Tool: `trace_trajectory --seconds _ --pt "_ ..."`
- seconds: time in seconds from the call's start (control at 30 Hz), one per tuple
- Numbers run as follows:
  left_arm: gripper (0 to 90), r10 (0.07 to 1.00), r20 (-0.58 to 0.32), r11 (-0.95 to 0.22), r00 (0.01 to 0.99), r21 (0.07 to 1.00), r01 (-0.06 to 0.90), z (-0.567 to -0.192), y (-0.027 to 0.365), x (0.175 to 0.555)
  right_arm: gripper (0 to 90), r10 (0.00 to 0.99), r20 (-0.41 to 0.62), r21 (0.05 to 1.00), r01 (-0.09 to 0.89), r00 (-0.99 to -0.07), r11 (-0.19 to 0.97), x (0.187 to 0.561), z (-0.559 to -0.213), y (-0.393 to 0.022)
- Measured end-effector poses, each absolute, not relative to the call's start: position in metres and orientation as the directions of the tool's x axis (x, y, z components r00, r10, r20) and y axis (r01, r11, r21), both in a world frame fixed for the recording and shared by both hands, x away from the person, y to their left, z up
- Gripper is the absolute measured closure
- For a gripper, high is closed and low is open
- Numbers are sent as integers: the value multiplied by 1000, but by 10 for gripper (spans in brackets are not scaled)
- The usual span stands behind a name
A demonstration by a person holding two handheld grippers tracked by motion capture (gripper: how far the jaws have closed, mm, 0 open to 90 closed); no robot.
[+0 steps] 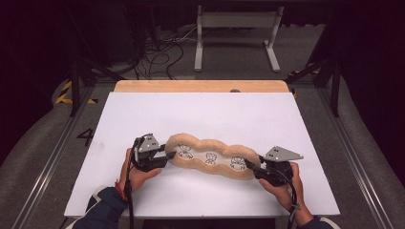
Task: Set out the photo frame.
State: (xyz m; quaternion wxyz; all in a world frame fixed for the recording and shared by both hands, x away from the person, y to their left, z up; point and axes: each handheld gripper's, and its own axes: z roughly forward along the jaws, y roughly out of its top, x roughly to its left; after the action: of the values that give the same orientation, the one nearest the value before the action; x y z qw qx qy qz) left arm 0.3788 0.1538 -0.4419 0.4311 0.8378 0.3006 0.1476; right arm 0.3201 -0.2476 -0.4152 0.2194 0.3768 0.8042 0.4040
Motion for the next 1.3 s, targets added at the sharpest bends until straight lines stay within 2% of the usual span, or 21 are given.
trace_trajectory --seconds 0.13,0.2,0.23,0.27,0.33,0.43,0.5,1.3 --pt "593 630 -16 -442 777 815 375 -442 155 377 581 787 -52 815 429 -615 389 322 -415 -246" --pt "592 628 -14 -444 778 814 373 -443 155 377 549 795 -51 816 433 -605 382 321 -416 -247" --pt "590 626 -10 -448 780 814 370 -443 155 377 500 794 -42 815 439 -607 378 320 -418 -250" --pt "589 626 -10 -448 780 814 370 -443 155 377 500 794 -42 815 439 -607 378 320 -418 -250" --pt "588 623 -7 -450 782 815 365 -443 156 377 513 801 -32 817 446 -598 365 318 -420 -255" --pt "588 616 -3 -455 787 815 359 -443 156 377 610 797 -18 825 441 -604 353 313 -419 -259" --pt "590 615 1 -459 789 814 357 -442 156 376 641 796 -28 825 436 -604 359 309 -419 -258" --pt "584 620 -14 -449 784 813 370 -443 163 352 612 793 -61 819 424 -606 386 324 -419 -251"
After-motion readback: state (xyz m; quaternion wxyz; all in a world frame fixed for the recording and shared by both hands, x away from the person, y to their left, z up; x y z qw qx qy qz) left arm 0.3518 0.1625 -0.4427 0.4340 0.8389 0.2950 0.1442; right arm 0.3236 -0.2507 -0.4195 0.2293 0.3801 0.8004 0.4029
